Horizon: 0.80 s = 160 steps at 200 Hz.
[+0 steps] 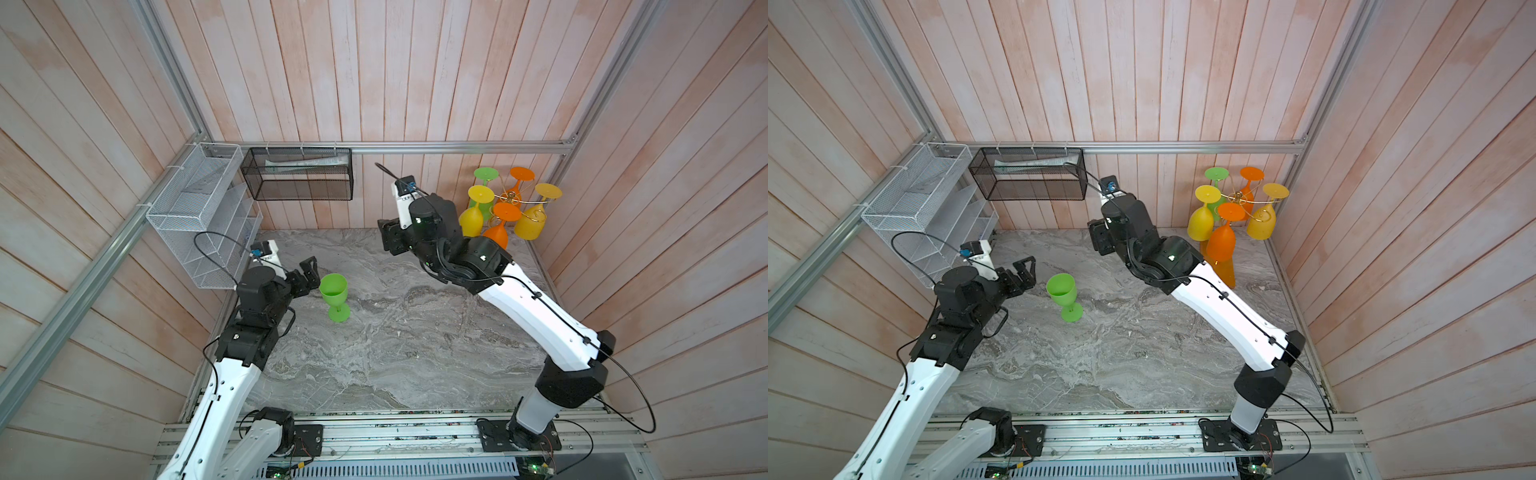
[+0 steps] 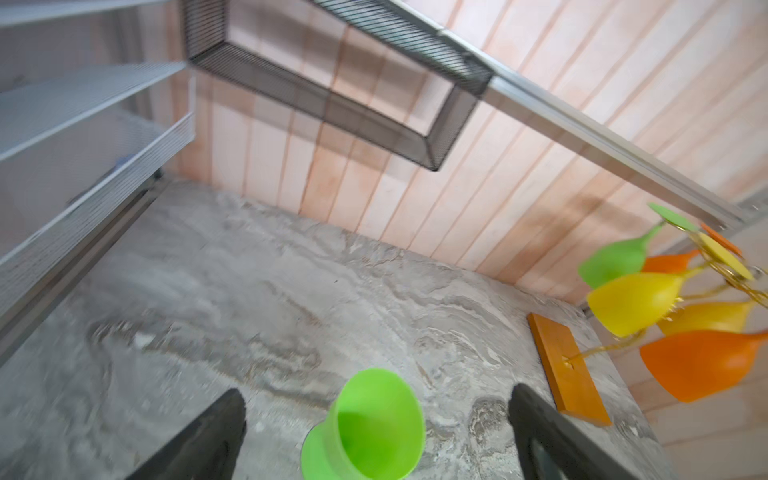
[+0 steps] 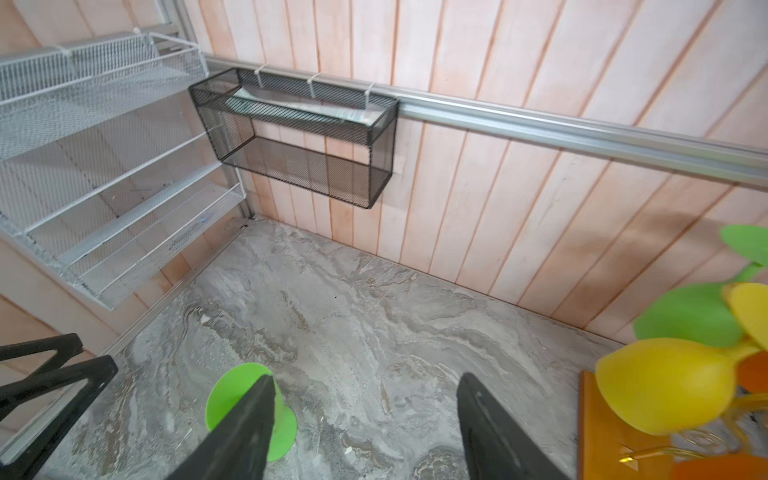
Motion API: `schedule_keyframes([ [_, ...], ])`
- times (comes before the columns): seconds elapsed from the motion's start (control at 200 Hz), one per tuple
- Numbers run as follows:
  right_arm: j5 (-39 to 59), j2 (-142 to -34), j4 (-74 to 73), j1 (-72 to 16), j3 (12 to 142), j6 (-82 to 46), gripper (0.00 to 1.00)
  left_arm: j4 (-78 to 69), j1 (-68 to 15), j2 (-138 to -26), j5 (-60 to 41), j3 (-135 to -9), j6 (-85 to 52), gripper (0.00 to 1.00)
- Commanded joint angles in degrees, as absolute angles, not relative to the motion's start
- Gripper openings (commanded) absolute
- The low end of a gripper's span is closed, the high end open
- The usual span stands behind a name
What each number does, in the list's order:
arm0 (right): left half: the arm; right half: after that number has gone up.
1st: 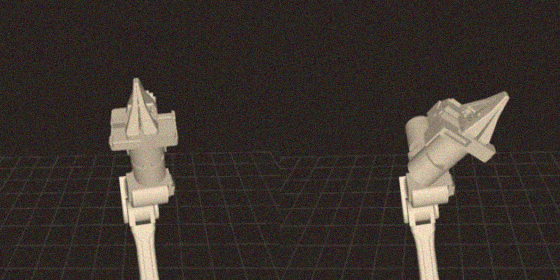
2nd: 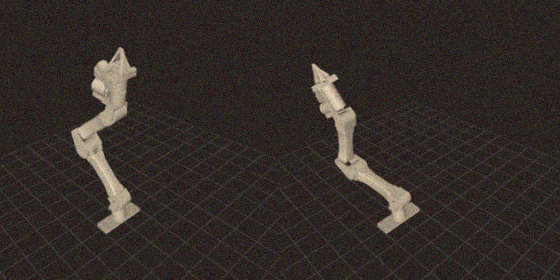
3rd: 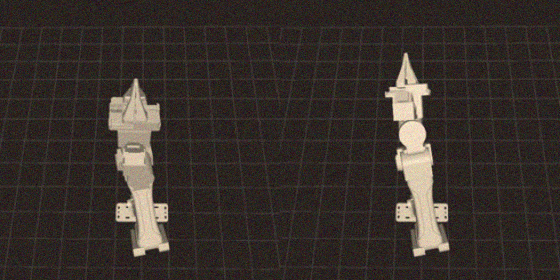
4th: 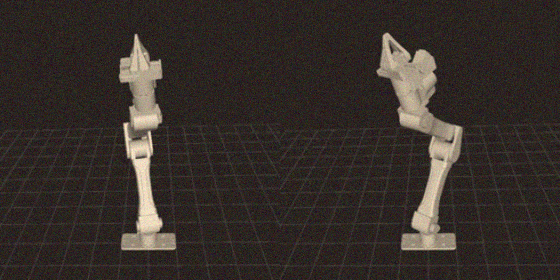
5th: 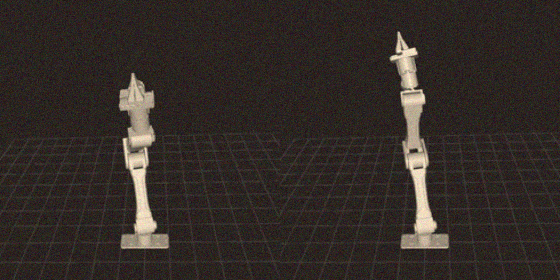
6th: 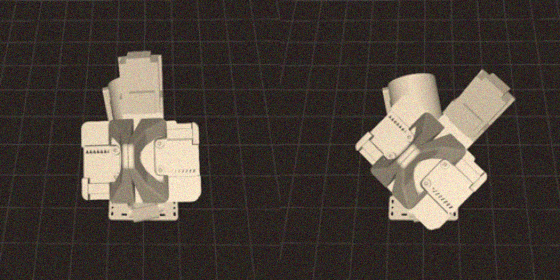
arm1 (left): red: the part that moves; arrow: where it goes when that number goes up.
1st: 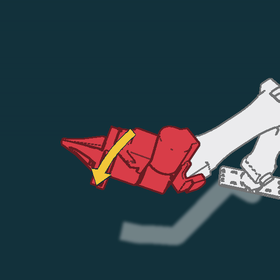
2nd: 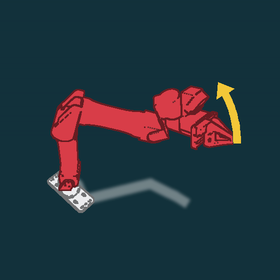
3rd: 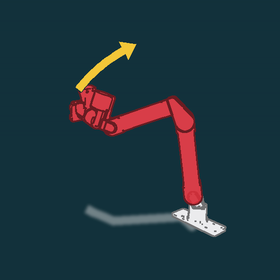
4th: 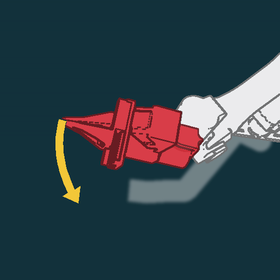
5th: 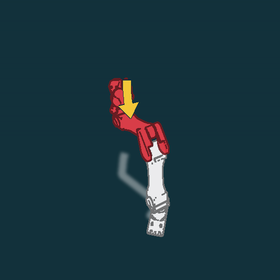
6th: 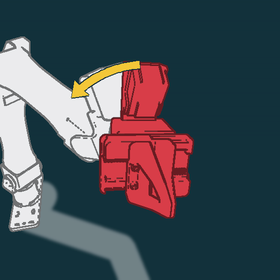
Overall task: Take the wine glass off the wine glass rack
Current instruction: 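Move the right gripper to the orange glass while the left arm draws back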
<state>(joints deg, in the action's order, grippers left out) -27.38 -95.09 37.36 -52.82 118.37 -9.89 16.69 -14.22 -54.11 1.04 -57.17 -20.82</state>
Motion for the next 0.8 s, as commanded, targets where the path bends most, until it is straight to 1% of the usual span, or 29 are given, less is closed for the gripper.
schedule_keyframes([
  [0.0,-30.5,-88.5,39.3,-48.0,114.6,-12.6,0.69,11.1,-21.0,-58.8,-2.4,-61.6,-10.8,1.0],
  [0.15,-25.2,-80.0,39.9,-38.2,108.5,-17.3,0.67,9.4,-29.6,-65.4,-7.5,-66.4,-0.6,1.0],
  [0.225,-21.7,-76.3,39.7,-32.9,105.6,-19.8,0.66,9.3,-32.2,-67.4,-9.8,-67.3,2.6,1.0],
  [0.385,-11.2,-70.6,39.4,-21.0,101.3,-25.0,0.64,6.5,-32.8,-68.7,-18.9,-63.9,3.6,1.0],
  [0.51,-0.3,-68.3,40.3,-12.0,99.2,-29.2,0.63,5.2,-33.4,-68.9,-23.7,-60.8,5.1,1.0],
  [0.585,6.6,-67.2,39.9,-7.5,97.0,-32.2,0.61,3.5,-33.8,-68.6,-25.0,-58.7,5.4,1.0],
  [0.66,13.2,-66.0,38.3,-3.9,94.2,-35.9,0.58,2.6,-34.3,-68.7,-25.7,-57.7,5.3,1.0],
  [0.795,19.4,-64.5,33.3,-1.7,88.7,-43.0,0.55,4.0,-37.2,-68.5,-23.2,-57.2,8.2,1.0],
])
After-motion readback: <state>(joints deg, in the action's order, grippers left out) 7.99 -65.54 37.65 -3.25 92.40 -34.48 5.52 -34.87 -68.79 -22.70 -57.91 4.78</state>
